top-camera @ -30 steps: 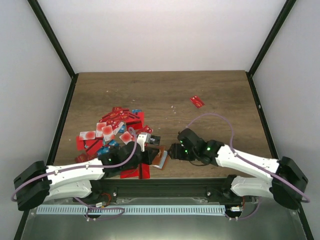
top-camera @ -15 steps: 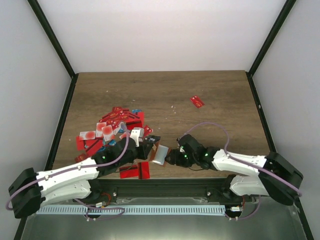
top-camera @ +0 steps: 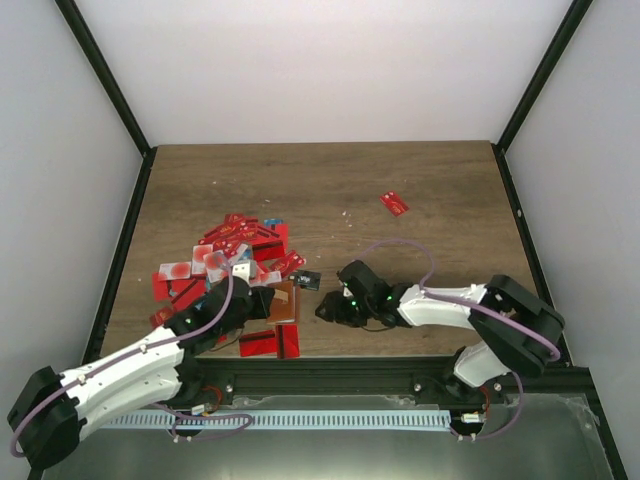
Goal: Put the credit cards into the card holder
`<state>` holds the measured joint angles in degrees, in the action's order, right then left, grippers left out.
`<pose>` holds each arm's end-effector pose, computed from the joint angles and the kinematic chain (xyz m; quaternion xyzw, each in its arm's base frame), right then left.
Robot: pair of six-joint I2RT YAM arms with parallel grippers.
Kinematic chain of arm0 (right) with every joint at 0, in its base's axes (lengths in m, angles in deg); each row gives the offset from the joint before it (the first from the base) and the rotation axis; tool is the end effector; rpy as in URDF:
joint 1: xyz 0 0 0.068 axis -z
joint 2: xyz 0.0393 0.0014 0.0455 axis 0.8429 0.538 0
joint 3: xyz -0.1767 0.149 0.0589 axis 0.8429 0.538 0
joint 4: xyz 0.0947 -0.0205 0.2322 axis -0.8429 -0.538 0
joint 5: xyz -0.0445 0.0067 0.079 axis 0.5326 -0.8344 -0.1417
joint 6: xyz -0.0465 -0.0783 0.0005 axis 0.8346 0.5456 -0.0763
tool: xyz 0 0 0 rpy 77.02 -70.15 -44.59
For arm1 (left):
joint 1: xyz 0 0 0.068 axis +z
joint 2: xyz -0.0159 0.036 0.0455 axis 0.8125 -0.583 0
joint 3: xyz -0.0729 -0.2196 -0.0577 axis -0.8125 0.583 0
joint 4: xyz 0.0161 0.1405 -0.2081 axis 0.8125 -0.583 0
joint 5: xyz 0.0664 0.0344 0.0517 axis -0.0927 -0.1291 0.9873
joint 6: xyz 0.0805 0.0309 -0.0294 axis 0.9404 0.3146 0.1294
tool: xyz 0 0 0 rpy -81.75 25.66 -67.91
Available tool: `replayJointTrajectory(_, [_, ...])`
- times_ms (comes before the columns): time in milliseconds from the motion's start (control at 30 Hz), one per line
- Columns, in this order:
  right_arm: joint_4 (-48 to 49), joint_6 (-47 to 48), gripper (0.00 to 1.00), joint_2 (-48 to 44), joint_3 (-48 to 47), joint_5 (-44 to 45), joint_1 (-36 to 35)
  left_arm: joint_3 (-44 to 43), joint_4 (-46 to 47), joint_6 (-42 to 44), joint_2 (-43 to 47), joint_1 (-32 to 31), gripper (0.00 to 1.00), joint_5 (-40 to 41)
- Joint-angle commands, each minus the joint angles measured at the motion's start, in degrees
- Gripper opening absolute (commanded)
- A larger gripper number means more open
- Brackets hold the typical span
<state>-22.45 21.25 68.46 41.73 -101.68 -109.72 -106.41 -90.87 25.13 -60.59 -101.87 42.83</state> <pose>0.1562 0.2388 0.0781 -0.0040 0.9339 0.3477 0.0831 0.1577 -0.1567 0.1303 -0.0042 0.8893 -0.2864 0.3566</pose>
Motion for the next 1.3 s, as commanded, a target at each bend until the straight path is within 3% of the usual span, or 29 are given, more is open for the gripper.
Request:
replayJointTrajectory(0, [4.7,1.2,0.51,3.7,-3.5,-2.9,1.2,1.8,-4.1,-1.7,2.6,3.1,0.06,1.1])
replayJointTrajectory(267, [6.9,4.3,0.52,11.0,-10.3,-8.4,1.5,1.5,-3.0,1.8,11.3,3.9,0.04,-4.9])
replayJointTrajectory(500, [13.5,3.2,0.52,16.4,-10.6,-15.2,3.2,-3.9,-4.4,5.6,7.9,3.9,0.04,-6.1])
replayJointTrajectory(867, [20.5,-0.4,0.52,21.8,-9.8,-20.5,3.3,-3.2,-1.2,4.8,7.0,3.9,0.04,-9.0])
replayJointTrajectory(1100, [19.7,-0.8,0.51,18.6,-7.1,-18.8,6.0,-7.9,2.6,6.0,0.5,3.9,0.04,-15.8])
replayJointTrajectory(1267, [16.0,0.1,0.52,9.9,-1.5,-16.3,10.6,-8.3,10.5,1.5,-7.1,3.8,0.04,-20.1])
